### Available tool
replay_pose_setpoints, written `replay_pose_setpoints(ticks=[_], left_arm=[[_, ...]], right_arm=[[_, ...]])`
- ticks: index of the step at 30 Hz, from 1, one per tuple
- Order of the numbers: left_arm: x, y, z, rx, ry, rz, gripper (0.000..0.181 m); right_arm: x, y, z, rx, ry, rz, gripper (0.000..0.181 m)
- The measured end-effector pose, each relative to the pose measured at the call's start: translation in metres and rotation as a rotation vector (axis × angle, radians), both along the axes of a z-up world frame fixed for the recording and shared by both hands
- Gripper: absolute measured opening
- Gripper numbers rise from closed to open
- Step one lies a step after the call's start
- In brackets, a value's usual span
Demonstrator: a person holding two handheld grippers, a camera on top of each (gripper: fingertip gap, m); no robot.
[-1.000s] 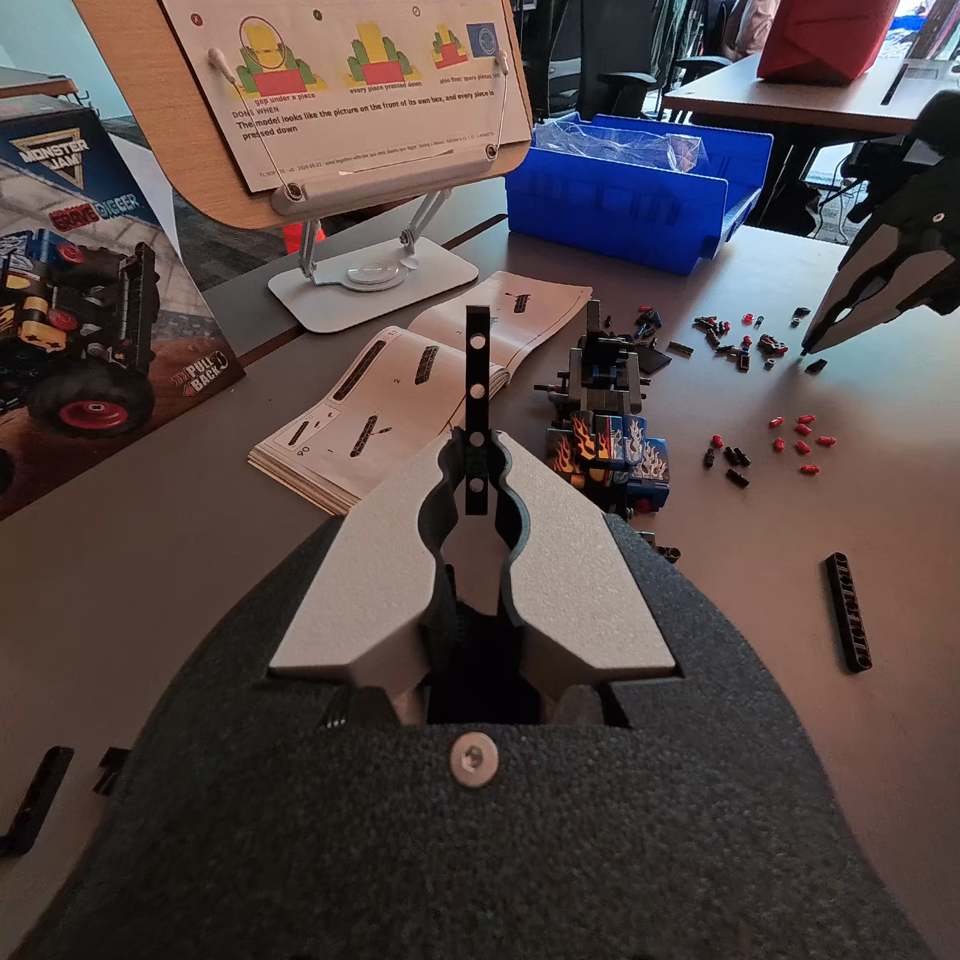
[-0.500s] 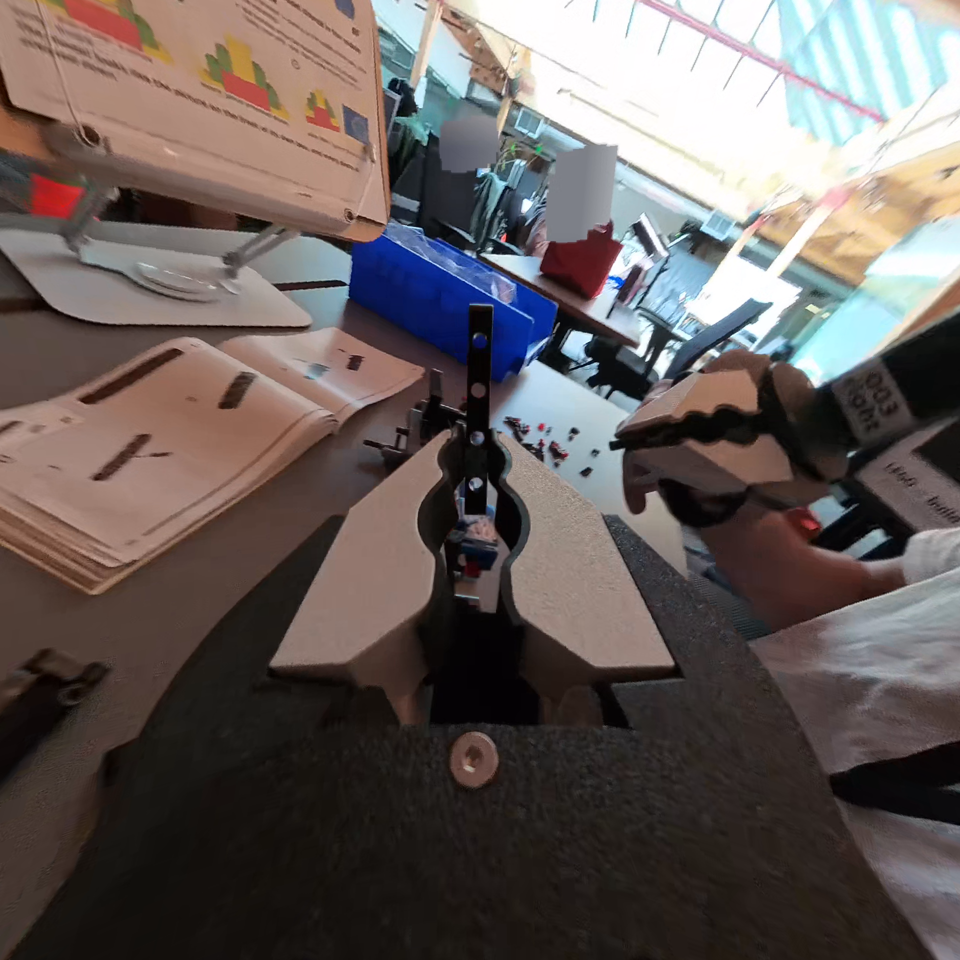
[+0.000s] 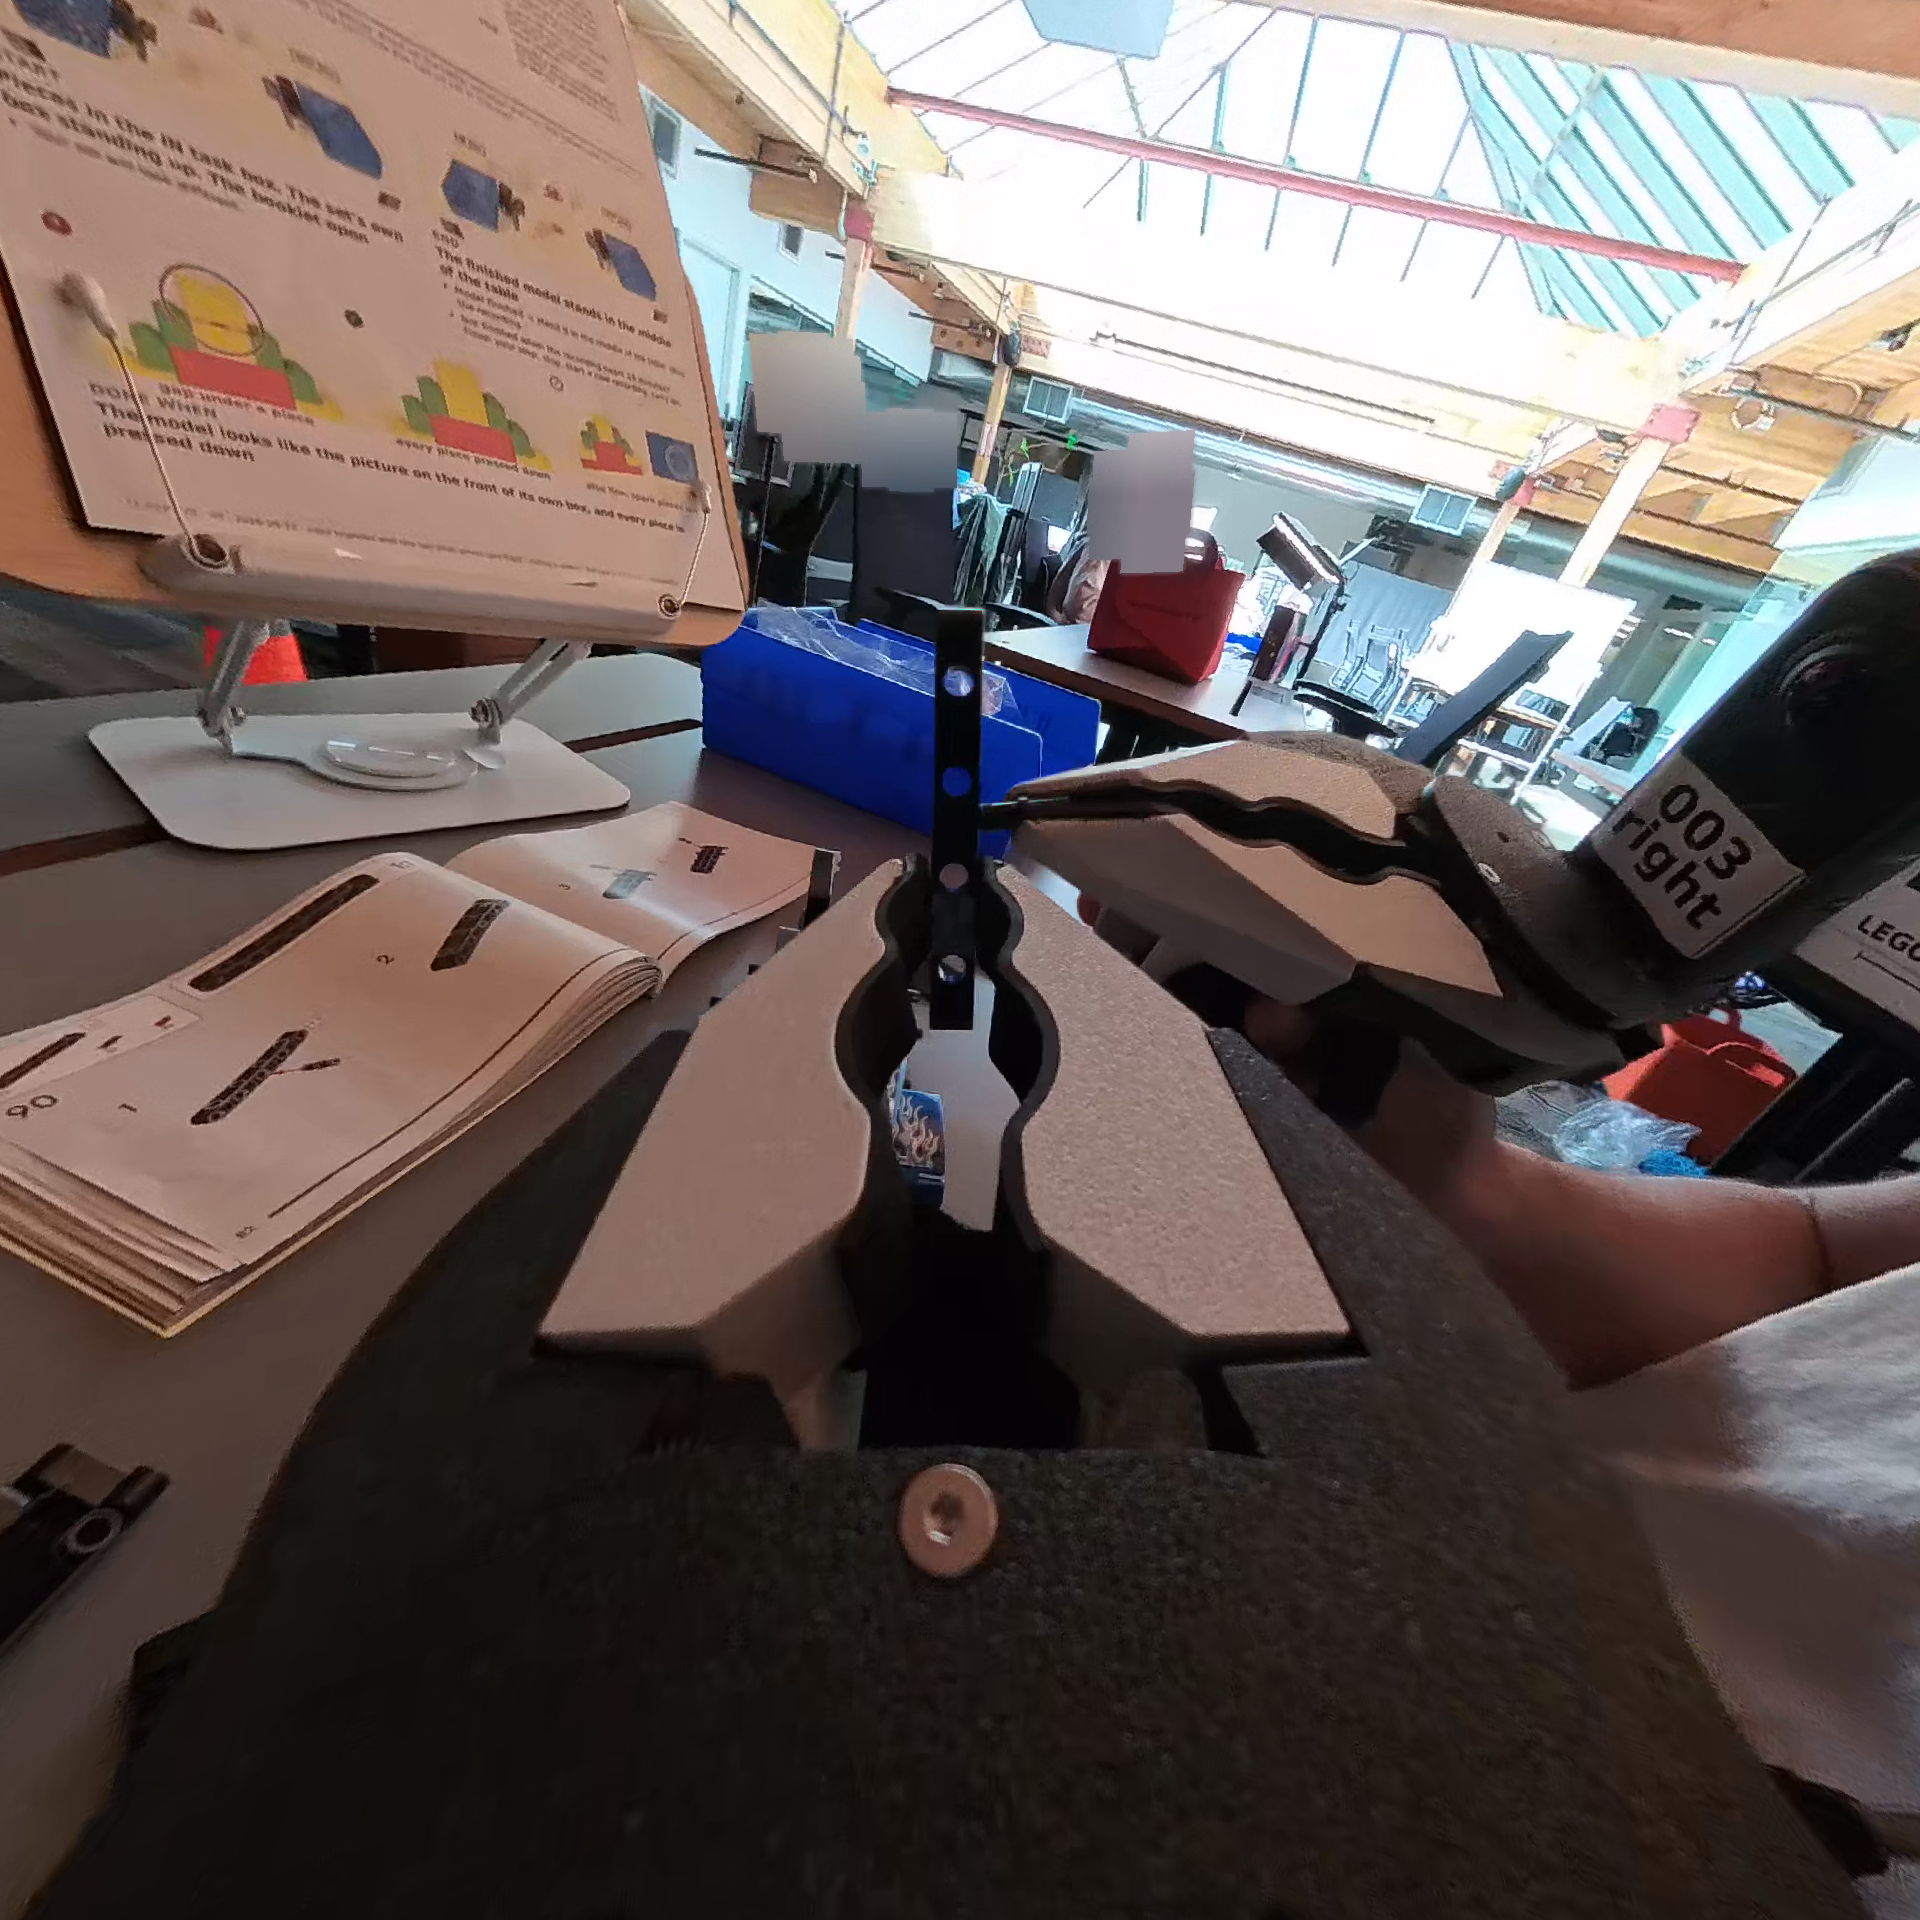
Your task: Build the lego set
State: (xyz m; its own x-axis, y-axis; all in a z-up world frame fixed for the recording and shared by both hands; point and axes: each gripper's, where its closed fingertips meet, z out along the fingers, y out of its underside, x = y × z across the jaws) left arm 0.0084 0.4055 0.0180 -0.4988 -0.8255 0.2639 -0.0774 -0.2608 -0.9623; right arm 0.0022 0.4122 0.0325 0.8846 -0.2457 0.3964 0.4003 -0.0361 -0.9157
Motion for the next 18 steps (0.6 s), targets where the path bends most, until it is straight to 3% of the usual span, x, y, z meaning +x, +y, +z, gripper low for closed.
replay_pose_setpoints(ticks=[18], left_arm=[[0.0005,0.0048,0.0023,0.044,-0.026,0.054,0.006]], right_arm=[[-0.0037,0.0047,0.0031,0.032,-0.042,0.019,0.003]])
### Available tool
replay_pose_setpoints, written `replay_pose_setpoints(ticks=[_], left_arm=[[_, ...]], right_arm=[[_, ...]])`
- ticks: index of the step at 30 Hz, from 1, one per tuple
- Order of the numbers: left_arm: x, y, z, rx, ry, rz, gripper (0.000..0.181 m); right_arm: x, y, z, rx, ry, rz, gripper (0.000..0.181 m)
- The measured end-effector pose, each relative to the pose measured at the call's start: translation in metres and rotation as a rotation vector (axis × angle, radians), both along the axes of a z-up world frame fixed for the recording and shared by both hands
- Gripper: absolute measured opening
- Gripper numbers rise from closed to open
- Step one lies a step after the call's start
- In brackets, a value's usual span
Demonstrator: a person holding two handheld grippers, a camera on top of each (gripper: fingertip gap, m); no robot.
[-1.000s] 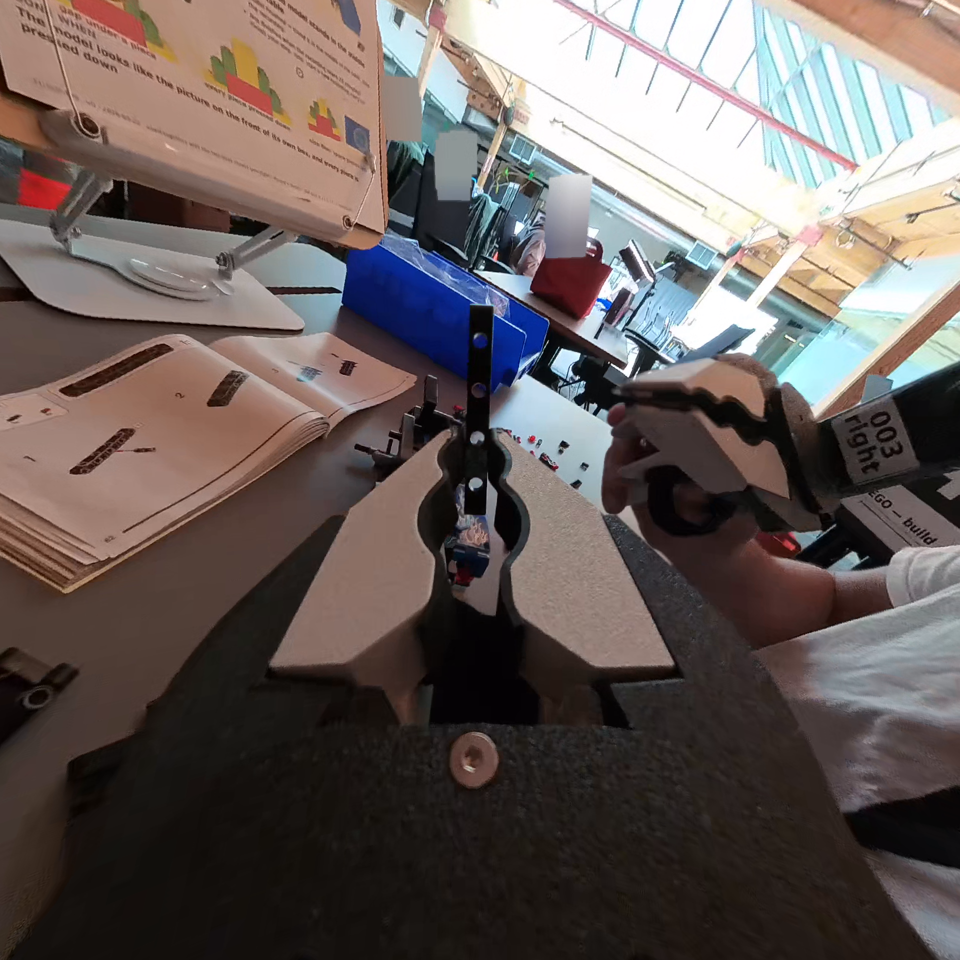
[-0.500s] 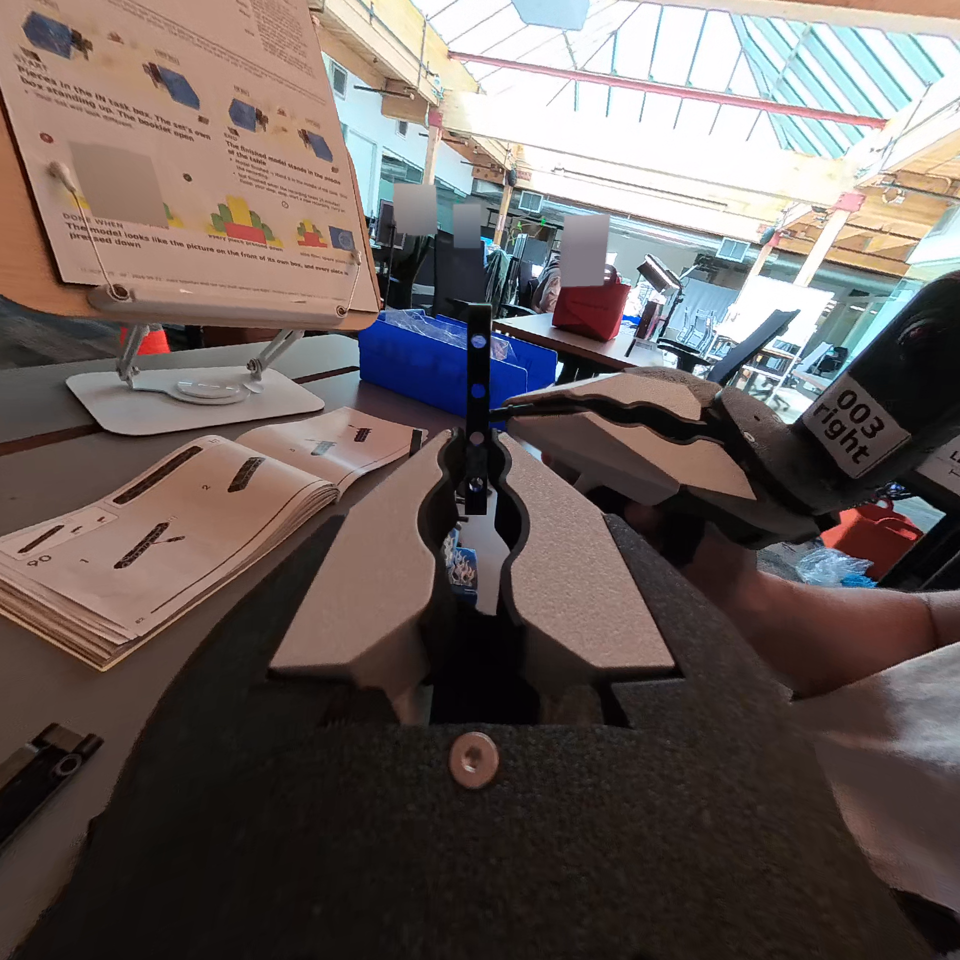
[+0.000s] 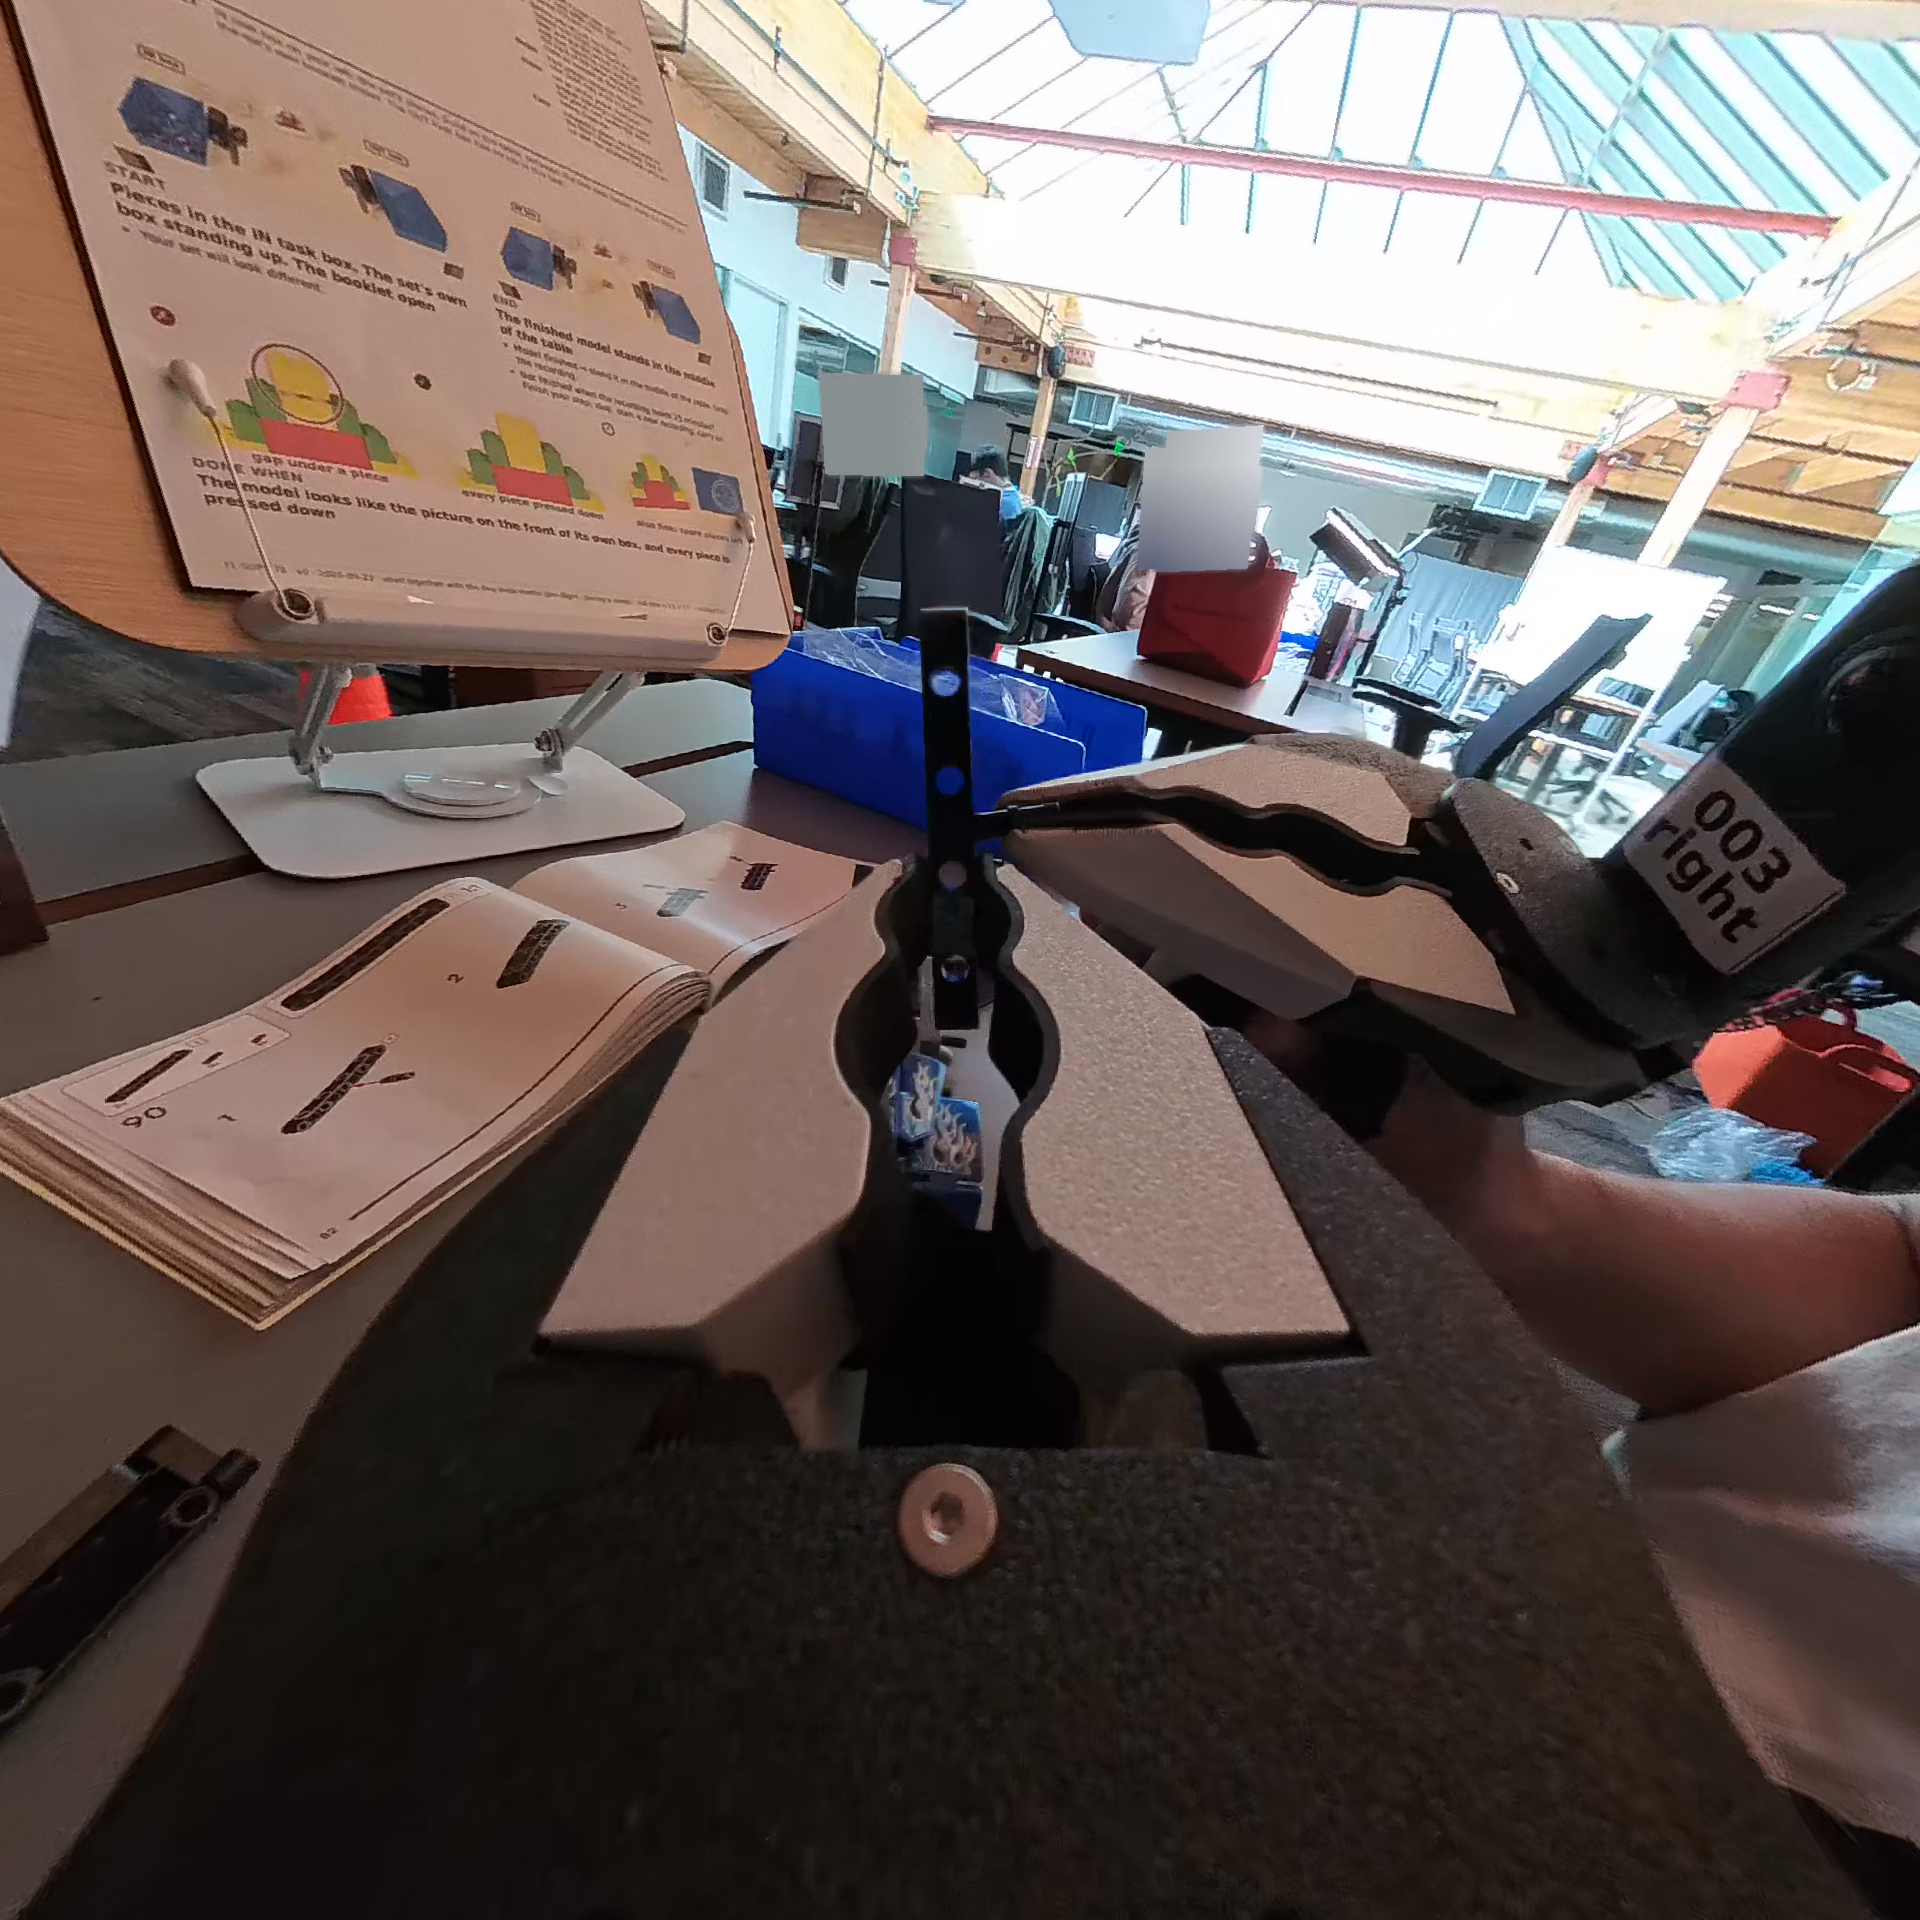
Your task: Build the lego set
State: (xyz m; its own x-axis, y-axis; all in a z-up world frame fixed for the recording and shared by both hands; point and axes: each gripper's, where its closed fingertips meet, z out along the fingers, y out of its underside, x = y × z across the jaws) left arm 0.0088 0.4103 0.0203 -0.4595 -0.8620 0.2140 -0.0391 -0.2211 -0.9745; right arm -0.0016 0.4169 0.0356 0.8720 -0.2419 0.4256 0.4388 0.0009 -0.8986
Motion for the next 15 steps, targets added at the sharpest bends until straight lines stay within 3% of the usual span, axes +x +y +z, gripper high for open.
replay_pose_setpoints(ticks=[4,8,15], left_arm=[[0.003,0.002,-0.004,0.061,-0.025,0.075,0.006],[0.002,-0.001,-0.001,0.022,-0.054,0.08,0.006],[-0.003,-0.012,0.008,-0.249,-0.018,-0.103,0.006]], right_arm=[[0.003,0.003,-0.003,0.018,0.073,0.007,0.004],[0.002,0.001,-0.001,0.088,0.213,0.064,0.004],[-0.002,-0.008,0.008,0.139,0.02,0.021,0.004]])
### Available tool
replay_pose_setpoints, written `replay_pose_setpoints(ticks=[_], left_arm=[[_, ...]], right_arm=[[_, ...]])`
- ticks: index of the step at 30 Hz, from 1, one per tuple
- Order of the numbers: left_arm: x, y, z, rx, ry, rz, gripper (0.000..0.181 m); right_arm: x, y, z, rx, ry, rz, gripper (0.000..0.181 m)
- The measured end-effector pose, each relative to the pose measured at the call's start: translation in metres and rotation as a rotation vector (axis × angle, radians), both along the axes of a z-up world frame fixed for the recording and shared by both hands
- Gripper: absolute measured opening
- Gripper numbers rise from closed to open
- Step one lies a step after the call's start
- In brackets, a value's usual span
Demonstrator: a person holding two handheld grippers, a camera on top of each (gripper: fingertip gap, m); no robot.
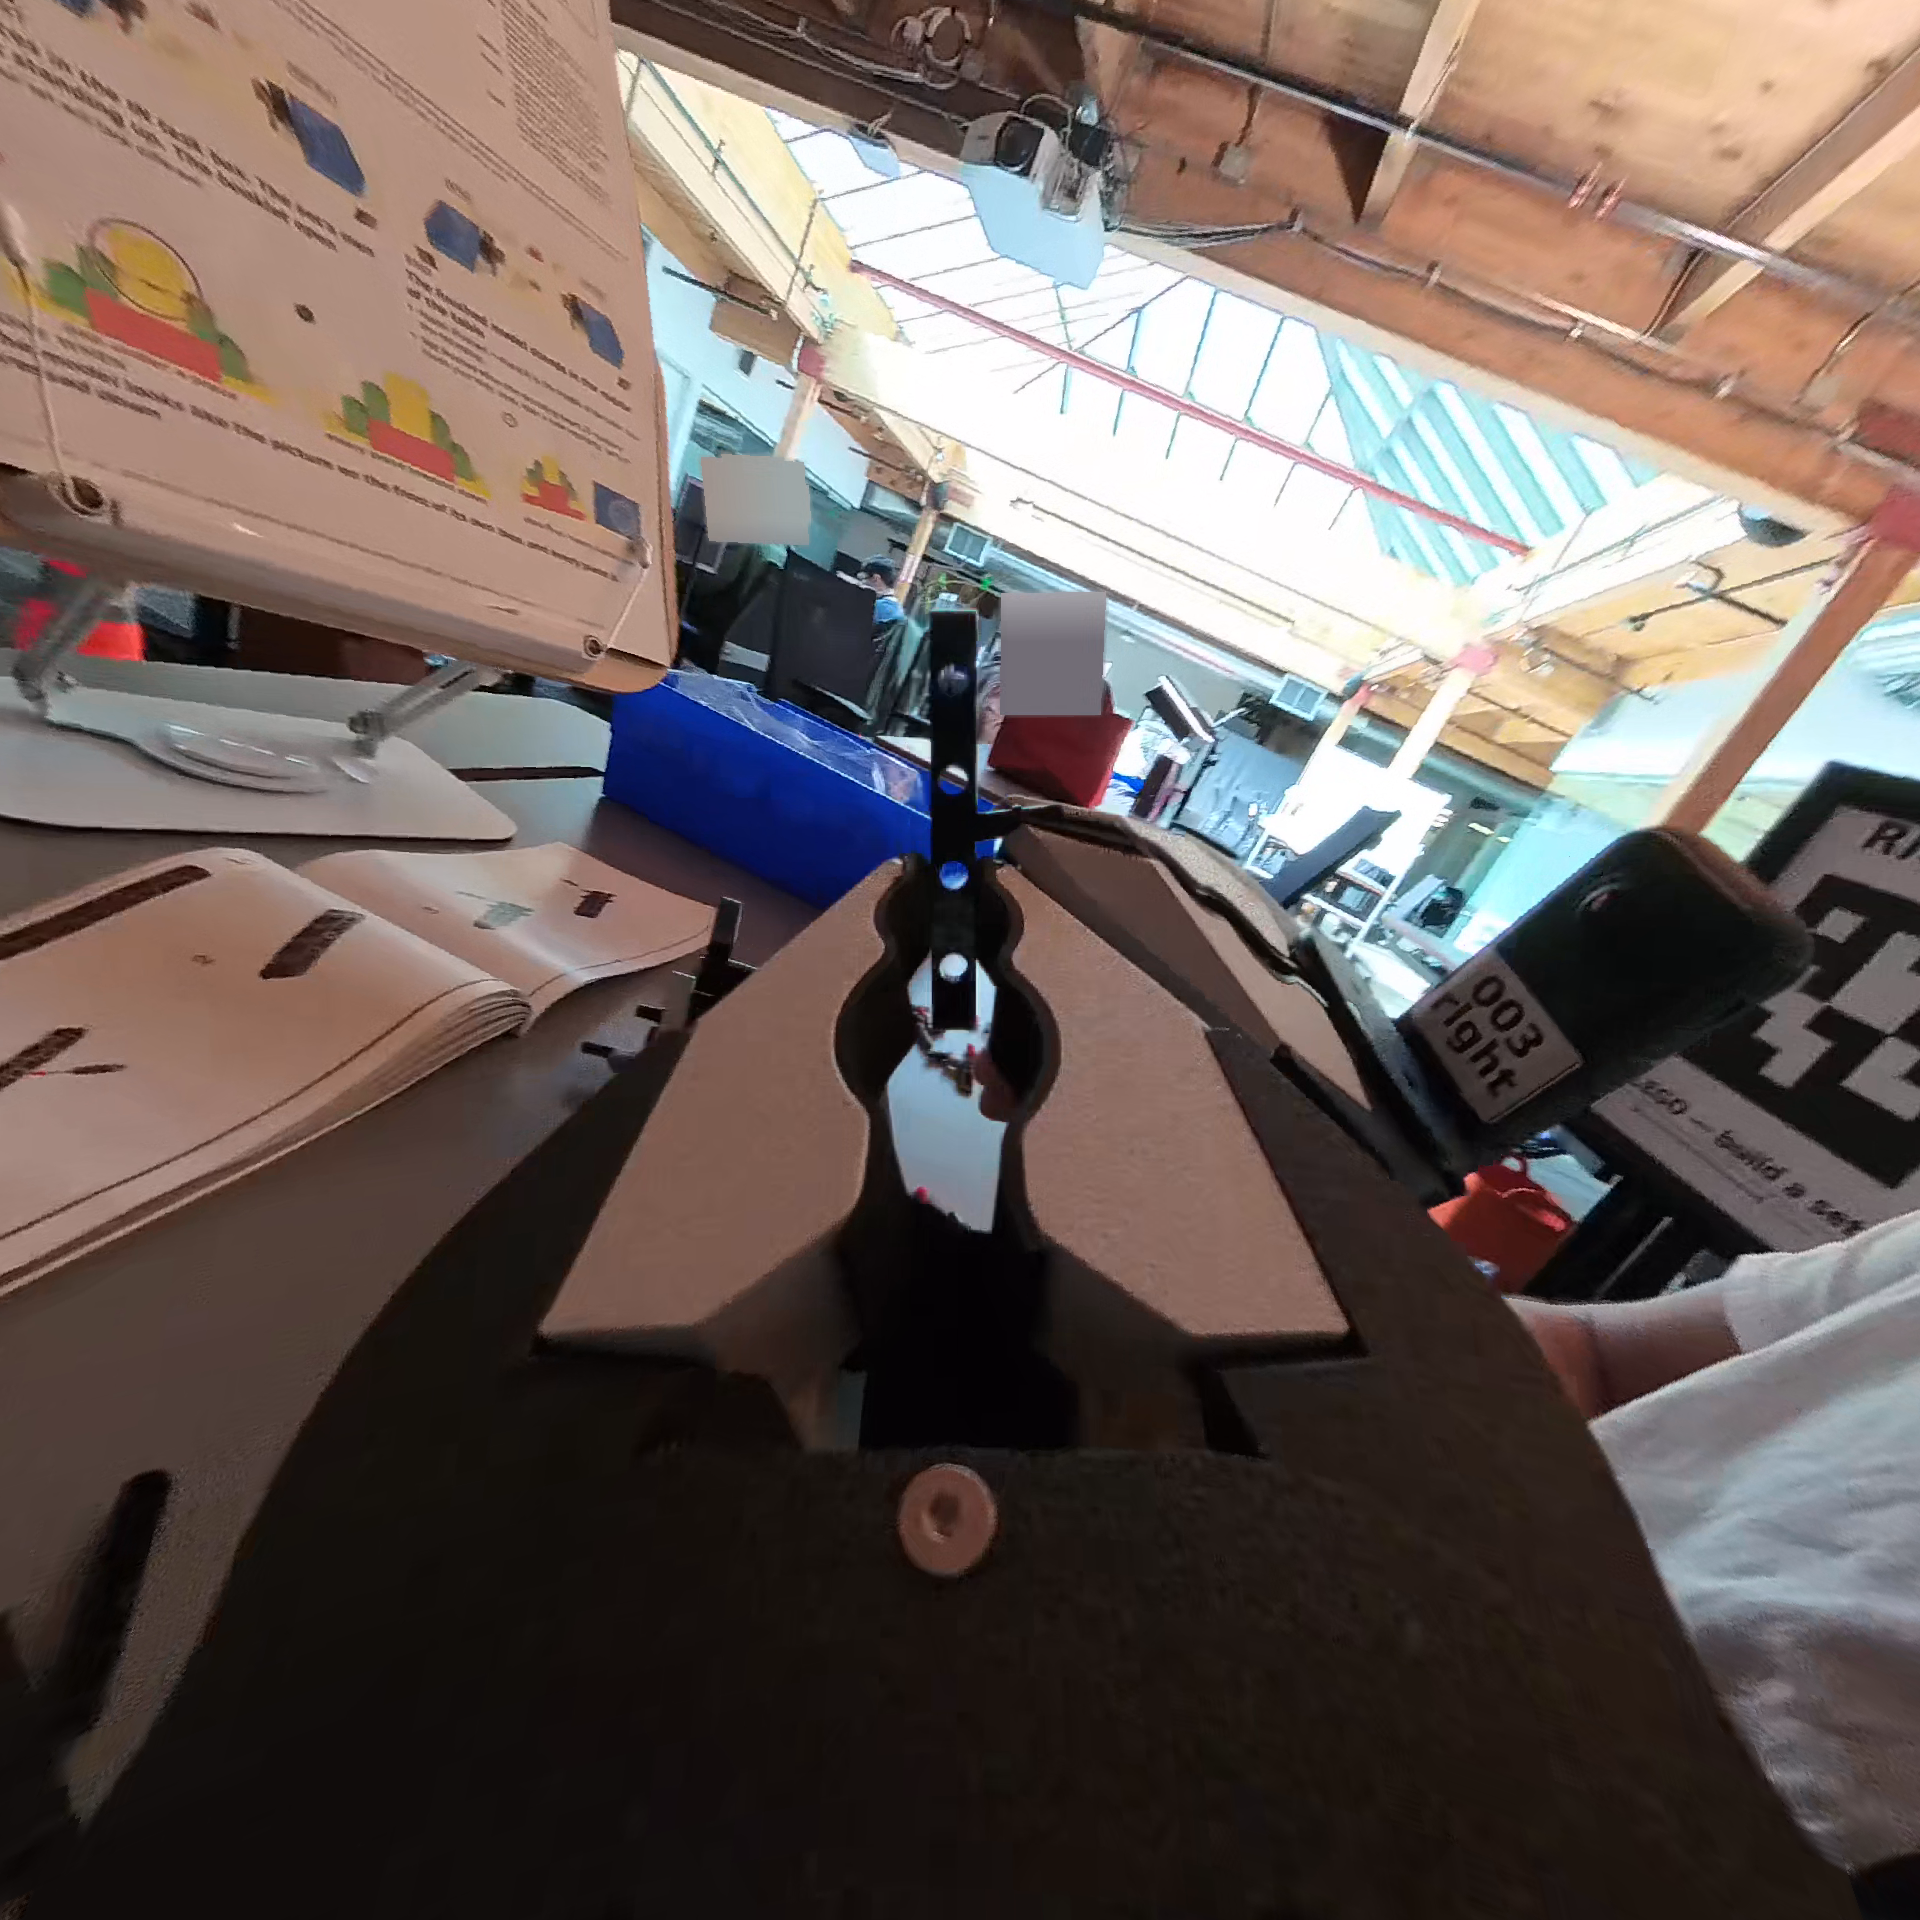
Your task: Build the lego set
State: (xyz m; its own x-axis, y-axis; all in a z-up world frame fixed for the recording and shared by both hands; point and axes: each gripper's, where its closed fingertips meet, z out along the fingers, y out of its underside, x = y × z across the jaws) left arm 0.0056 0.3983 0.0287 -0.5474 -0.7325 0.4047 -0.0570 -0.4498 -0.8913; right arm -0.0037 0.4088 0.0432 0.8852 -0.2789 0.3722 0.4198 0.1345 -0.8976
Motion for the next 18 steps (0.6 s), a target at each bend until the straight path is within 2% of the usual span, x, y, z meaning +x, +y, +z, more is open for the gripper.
replay_pose_setpoints(ticks=[3,10,18], left_arm=[[-0.0003,-0.0002,-0.0013,-0.004,0.0,-0.017,0.006],[0.0001,0.0026,-0.0019,0.105,-0.037,0.052,0.006],[-0.0002,0.0019,-0.0001,0.133,-0.037,0.06,0.006]], right_arm=[[-0.0001,-0.0009,-0.001,-0.004,-0.031,-0.009,0.003],[0.0005,0.0012,-0.0042,0.001,0.048,0.026,0.003],[-0.0004,-0.0011,0.0004,0.0,-0.09,-0.048,0.004]])
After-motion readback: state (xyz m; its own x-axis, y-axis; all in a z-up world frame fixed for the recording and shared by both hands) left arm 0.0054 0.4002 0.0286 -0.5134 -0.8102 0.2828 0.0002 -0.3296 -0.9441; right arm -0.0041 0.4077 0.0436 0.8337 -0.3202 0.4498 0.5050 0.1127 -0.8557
